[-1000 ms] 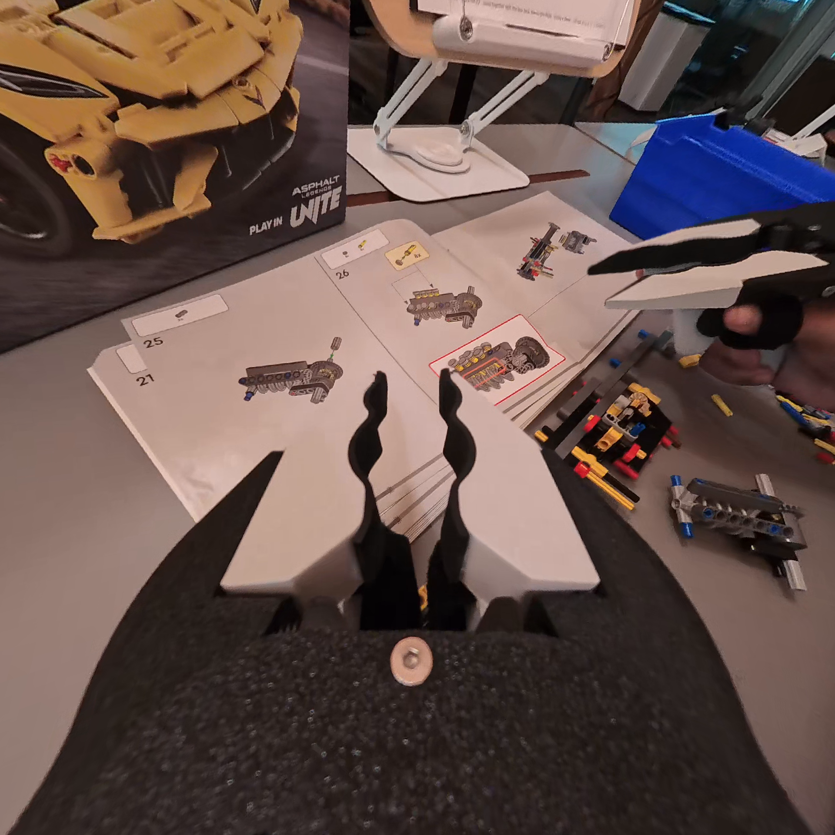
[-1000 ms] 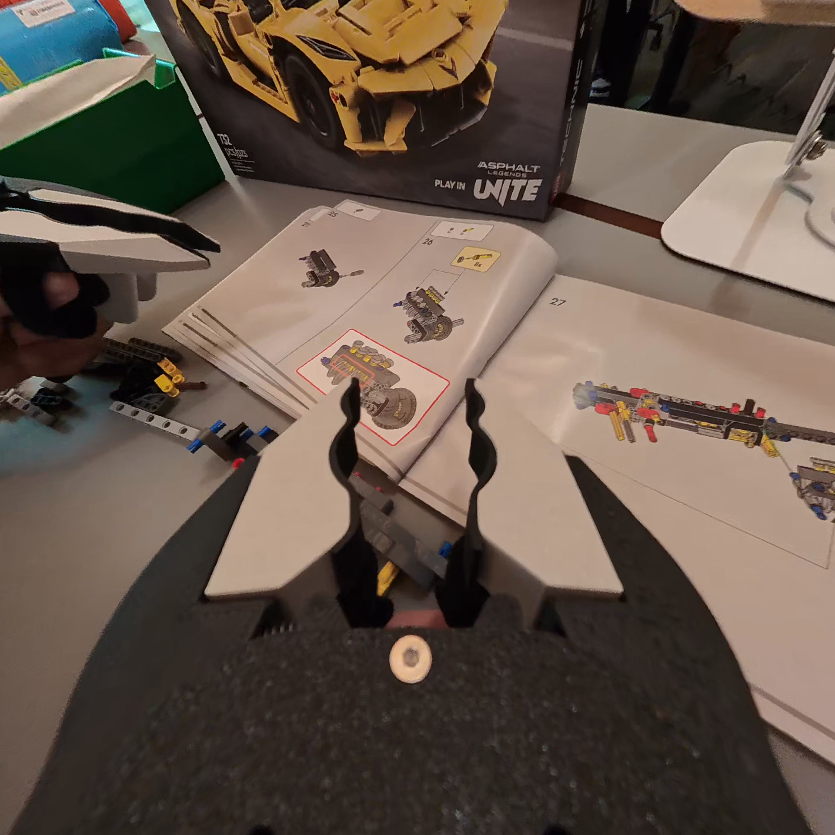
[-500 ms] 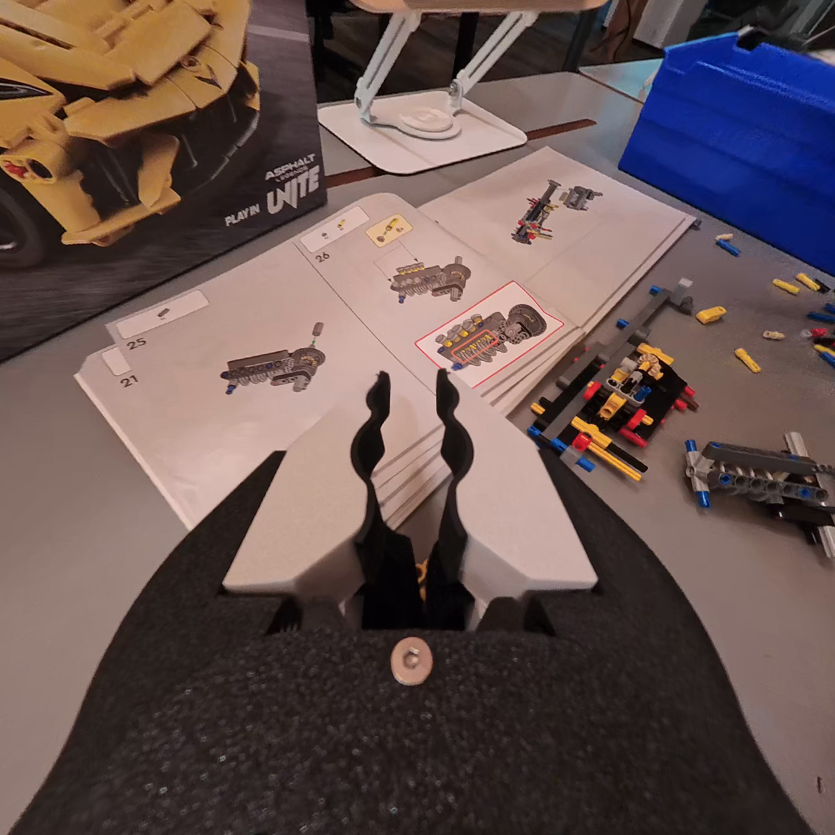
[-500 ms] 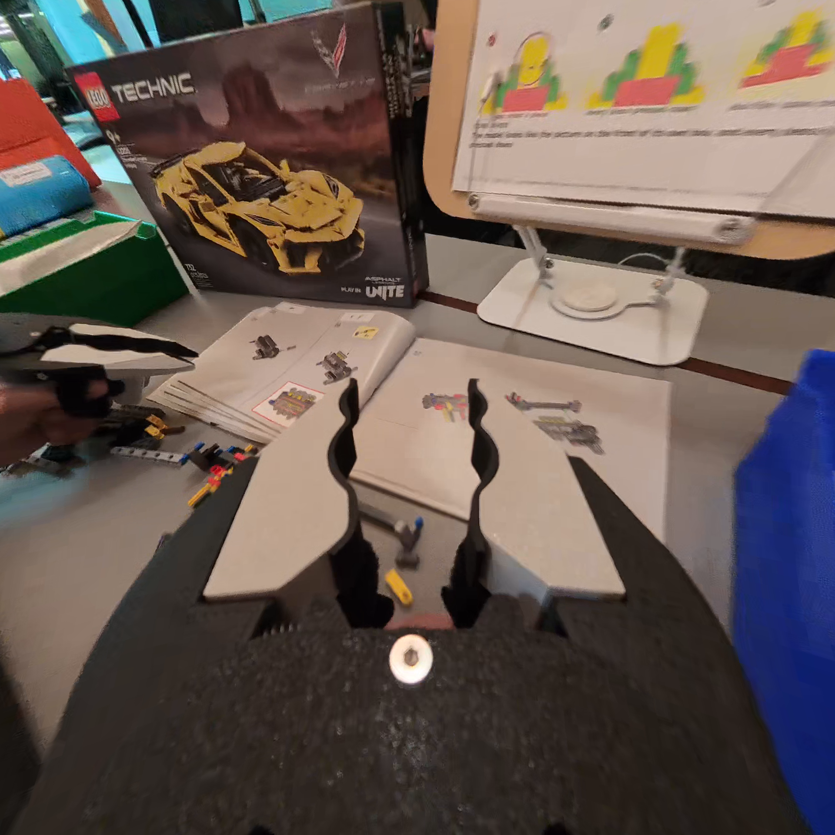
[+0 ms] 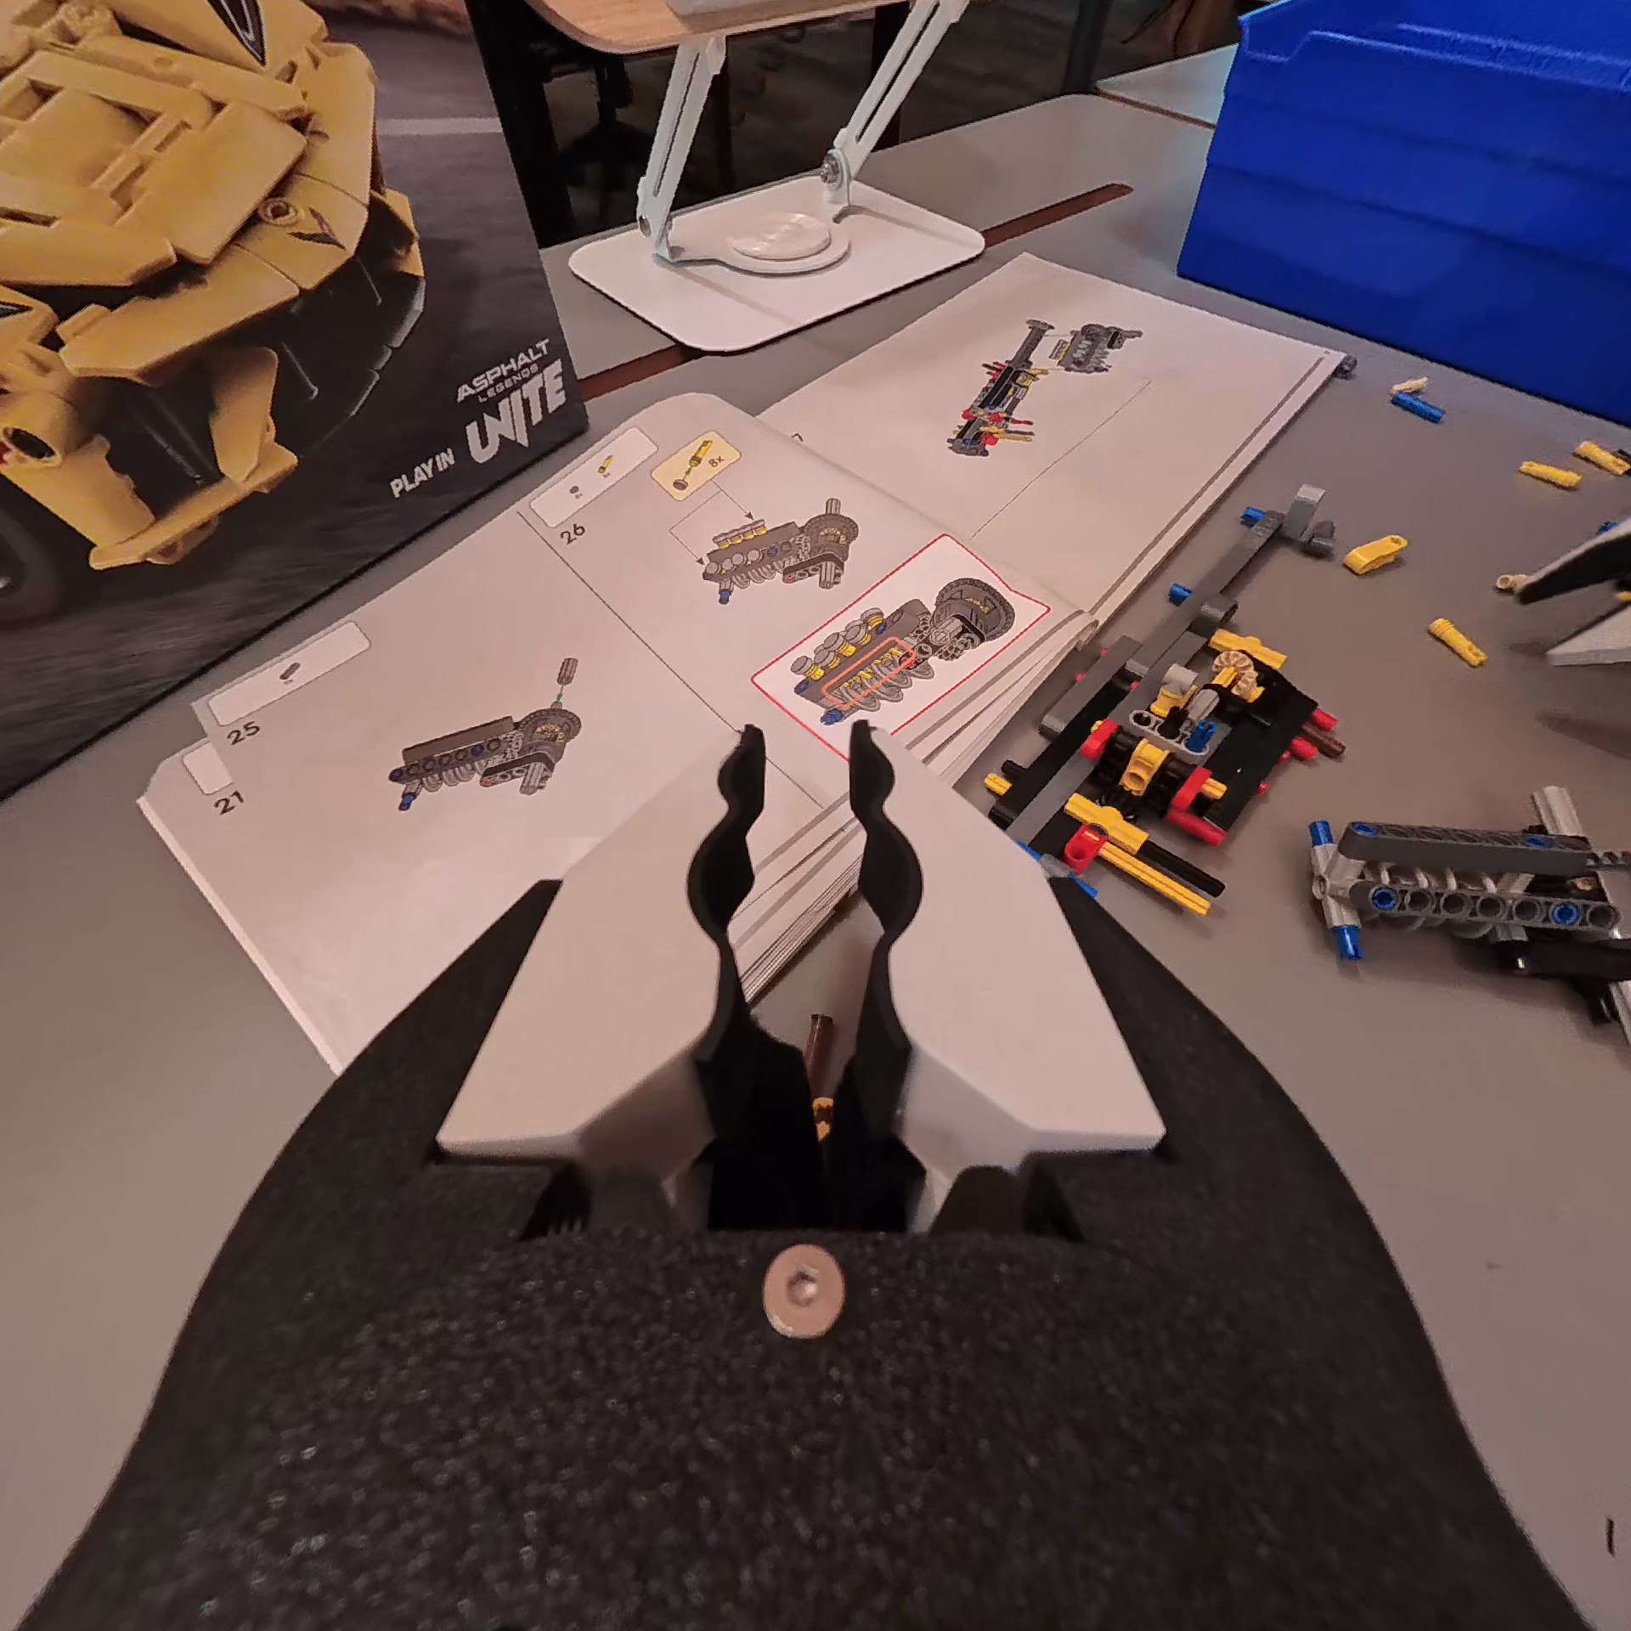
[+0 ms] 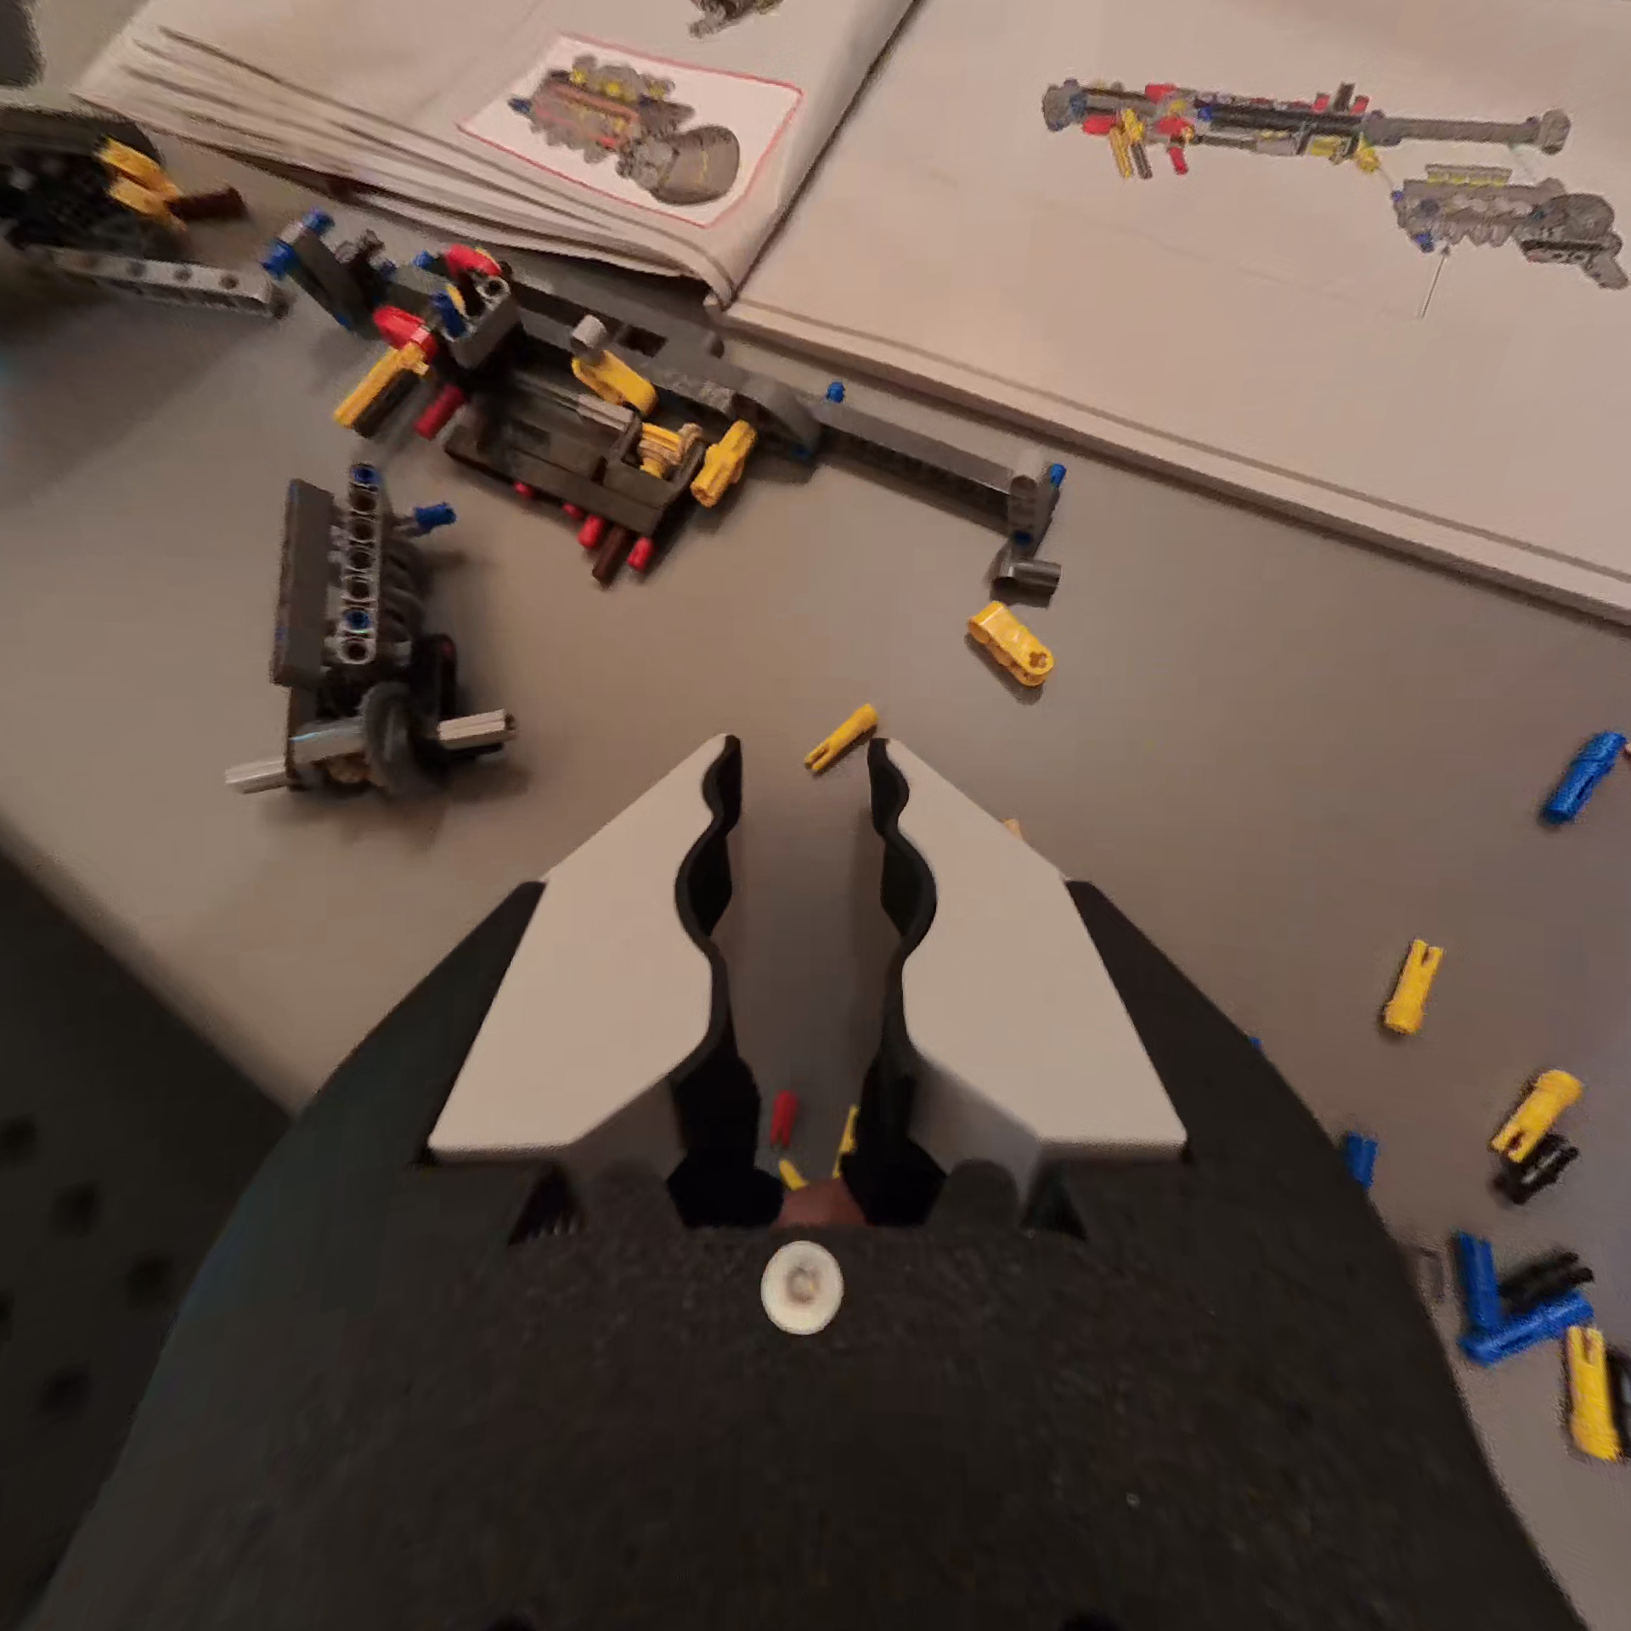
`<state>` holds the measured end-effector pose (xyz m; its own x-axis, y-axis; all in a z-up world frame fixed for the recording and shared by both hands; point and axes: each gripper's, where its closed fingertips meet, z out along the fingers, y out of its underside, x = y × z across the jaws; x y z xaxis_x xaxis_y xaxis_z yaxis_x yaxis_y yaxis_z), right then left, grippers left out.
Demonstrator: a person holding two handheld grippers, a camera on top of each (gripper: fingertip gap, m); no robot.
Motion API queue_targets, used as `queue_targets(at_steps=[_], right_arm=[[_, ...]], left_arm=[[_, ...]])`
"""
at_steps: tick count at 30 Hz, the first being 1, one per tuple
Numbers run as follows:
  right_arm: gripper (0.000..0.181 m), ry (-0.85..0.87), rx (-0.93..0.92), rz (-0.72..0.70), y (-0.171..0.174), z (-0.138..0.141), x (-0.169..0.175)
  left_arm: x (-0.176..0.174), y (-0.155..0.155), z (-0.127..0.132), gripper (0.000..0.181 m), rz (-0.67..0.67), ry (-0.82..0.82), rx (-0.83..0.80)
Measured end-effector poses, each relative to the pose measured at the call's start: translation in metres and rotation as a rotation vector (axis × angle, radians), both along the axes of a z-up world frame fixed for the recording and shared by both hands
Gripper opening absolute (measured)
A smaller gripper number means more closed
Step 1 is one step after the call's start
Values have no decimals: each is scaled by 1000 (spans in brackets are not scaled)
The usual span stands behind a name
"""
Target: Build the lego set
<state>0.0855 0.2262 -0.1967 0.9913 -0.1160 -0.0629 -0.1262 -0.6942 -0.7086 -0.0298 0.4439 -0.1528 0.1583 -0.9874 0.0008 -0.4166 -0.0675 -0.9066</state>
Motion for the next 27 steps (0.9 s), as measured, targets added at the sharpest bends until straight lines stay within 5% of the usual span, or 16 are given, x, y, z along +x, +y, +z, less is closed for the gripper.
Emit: queue_targets(at_steps=[11,14,17,23,27], right_arm=[[4,-66,-82,60,6,-17,-4],[4,-17,-40,220,3,-7,-38],[4,64,-10,427,-13,3,-81],[4,41,-95,512,-14,-15,-102],[9,54,-86,507,-11,-14,-104]], left_arm=[[-4,-5,16,18,-34,-44,23],[-1,-67,44,21,-360,-154,28],[-9,-139,20,28,-773,67,105],[-2,-177,-34,51,-1133,458,287],[3,-180,-57,40,-1219,590,345]])
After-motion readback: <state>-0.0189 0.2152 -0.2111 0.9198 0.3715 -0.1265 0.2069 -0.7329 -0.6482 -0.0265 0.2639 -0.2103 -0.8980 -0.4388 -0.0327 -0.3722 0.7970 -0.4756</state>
